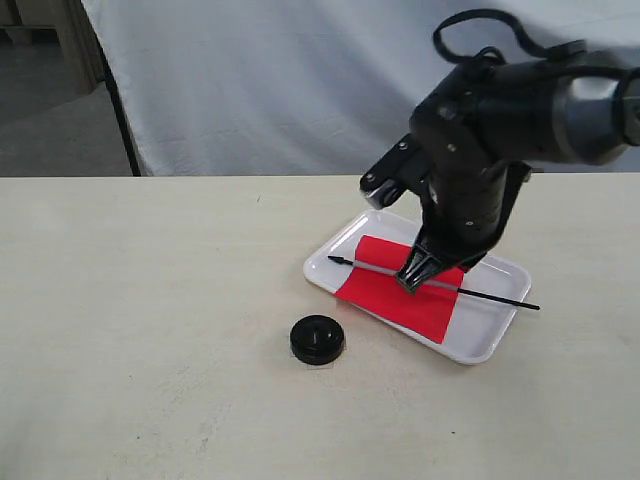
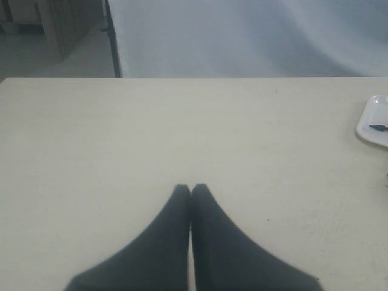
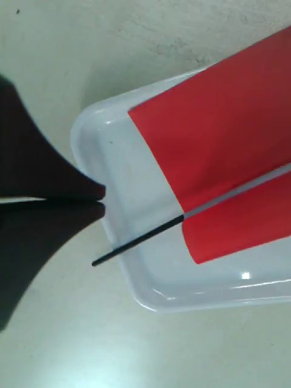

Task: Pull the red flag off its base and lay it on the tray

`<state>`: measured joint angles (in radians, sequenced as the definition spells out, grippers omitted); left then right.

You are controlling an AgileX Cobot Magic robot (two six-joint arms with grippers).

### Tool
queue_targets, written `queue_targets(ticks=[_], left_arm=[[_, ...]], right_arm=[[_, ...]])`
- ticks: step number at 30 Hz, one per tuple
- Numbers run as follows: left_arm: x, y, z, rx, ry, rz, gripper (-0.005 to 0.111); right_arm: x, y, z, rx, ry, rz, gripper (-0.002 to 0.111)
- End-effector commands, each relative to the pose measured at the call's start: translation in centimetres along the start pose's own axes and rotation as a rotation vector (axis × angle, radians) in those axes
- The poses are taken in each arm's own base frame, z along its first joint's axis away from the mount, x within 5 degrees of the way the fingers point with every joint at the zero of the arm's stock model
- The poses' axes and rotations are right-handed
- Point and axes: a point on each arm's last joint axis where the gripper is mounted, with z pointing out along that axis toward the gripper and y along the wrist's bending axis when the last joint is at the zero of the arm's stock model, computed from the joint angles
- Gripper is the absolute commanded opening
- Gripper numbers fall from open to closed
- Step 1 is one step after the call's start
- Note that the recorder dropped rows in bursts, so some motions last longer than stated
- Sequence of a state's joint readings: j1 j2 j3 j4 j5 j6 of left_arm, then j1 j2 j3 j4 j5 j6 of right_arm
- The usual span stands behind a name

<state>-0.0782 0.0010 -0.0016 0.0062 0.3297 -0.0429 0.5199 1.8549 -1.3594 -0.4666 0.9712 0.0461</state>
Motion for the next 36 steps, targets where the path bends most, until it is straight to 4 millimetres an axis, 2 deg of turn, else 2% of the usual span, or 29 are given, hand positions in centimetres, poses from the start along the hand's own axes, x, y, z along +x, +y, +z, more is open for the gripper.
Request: queue_targets(ticks=[1, 4, 9, 12, 16, 19, 20, 21, 25, 26, 31, 34, 36], left_arm=[[0.0, 0.0, 0.0, 0.004, -0.005, 0.003, 0.000], [0.0, 0.0, 0.0, 0.004, -0.005, 0.003, 0.000], [0.0, 0.0, 0.0, 0.004, -0.005, 0.003, 0.000], [0.0, 0.0, 0.0, 0.004, -0.005, 0.003, 0.000], [0.0, 0.0, 0.0, 0.004, -0.005, 0.003, 0.000], [0.0, 0.0, 0.0, 0.004, -0.005, 0.003, 0.000], [0.0, 0.0, 0.0, 0.004, -0.005, 0.003, 0.000], [0.0, 0.0, 0.0, 0.004, -0.005, 0.003, 0.000], [0.0, 0.0, 0.0, 0.004, -0.005, 0.003, 0.000], [0.0, 0.0, 0.0, 0.004, -0.005, 0.003, 0.000], [0.0, 0.0, 0.0, 0.004, -0.005, 0.003, 0.000], [0.0, 0.0, 0.0, 0.004, -0.005, 0.003, 0.000], [0.0, 0.0, 0.0, 0.004, -0.005, 0.003, 0.000]], right_arm=[[1.9, -3.0, -1.2, -0.082, 0.019, 0.166, -0.001], [4.1, -5.6, -1.9, -0.117, 0.017, 0.303, -0.001], [9.7, -9.5, -2.5, -0.135, 0.008, 0.538, -0.001], [14.0, -11.9, -3.1, -0.088, -0.015, 0.694, -0.001], [20.1, -13.4, -4.2, 0.024, -0.084, 0.876, -0.001], [23.0, -13.1, -5.0, 0.104, -0.183, 1.020, -0.001], [23.4, -13.0, -5.2, 0.134, -0.241, 1.060, -0.001], [23.6, -12.8, -5.4, 0.152, -0.294, 1.075, -0.001], [23.6, -9.6, -5.4, 0.221, -0.592, 1.003, -0.001], [23.1, -8.9, -6.1, 0.225, -0.675, 0.970, -0.001], [22.4, -6.3, -9.7, 0.214, -0.858, 0.827, -0.001], [23.5, -4.9, -11.9, 0.263, -1.003, 0.775, -0.001], [24.9, -3.8, -13.6, 0.280, -1.123, 0.821, -0.001]])
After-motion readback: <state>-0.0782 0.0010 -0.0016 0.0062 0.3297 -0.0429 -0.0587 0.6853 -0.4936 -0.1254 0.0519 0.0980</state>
